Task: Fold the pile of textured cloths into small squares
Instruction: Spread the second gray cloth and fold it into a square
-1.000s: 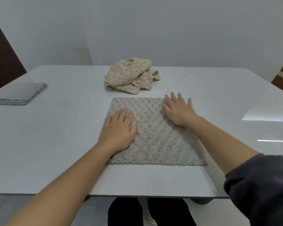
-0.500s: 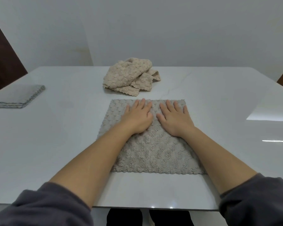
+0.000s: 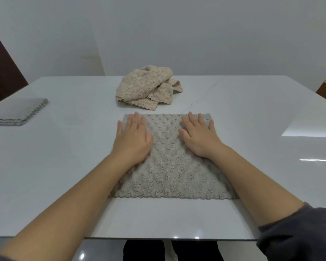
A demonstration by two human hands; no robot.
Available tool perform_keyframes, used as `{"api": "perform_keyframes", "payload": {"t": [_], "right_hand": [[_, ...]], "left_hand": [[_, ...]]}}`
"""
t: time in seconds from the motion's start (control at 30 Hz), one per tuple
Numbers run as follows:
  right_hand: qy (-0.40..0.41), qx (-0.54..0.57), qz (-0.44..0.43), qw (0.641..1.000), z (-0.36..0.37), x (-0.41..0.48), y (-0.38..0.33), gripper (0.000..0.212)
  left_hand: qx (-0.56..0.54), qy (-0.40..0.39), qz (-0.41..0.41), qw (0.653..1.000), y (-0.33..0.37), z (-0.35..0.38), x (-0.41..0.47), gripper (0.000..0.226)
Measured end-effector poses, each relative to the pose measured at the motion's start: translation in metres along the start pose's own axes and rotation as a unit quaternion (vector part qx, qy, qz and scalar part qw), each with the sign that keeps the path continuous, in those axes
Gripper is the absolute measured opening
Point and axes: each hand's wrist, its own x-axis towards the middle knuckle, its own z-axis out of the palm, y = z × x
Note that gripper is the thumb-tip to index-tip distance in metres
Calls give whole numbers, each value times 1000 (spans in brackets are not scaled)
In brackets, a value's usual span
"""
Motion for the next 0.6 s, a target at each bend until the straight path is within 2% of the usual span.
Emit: {"api": "perform_keyframes", "payload": {"t": [0.1,0.2,0.33,0.5,0.6], "right_hand": [[-1,-15,-32,999,0,-28,-23,61],[-28,-28,-54,998,15,-59,-37,61],[-41,-43,-46,997,15,-73,-13,63],[-32,-54,10,998,5,-89,12,64],[-4,-44,-18,999,2,-97,-13,64]], "left_hand": [[-16,-2,75,997,20,-1,-32,60],[-2,-43,101,994,23,10,-52,59],[1,-57,74,996,-2,12,-62,56],[11,-52,-1,999,-29,4,-74,58],[8,-14,32,999,-13,0,-79,61]]}}
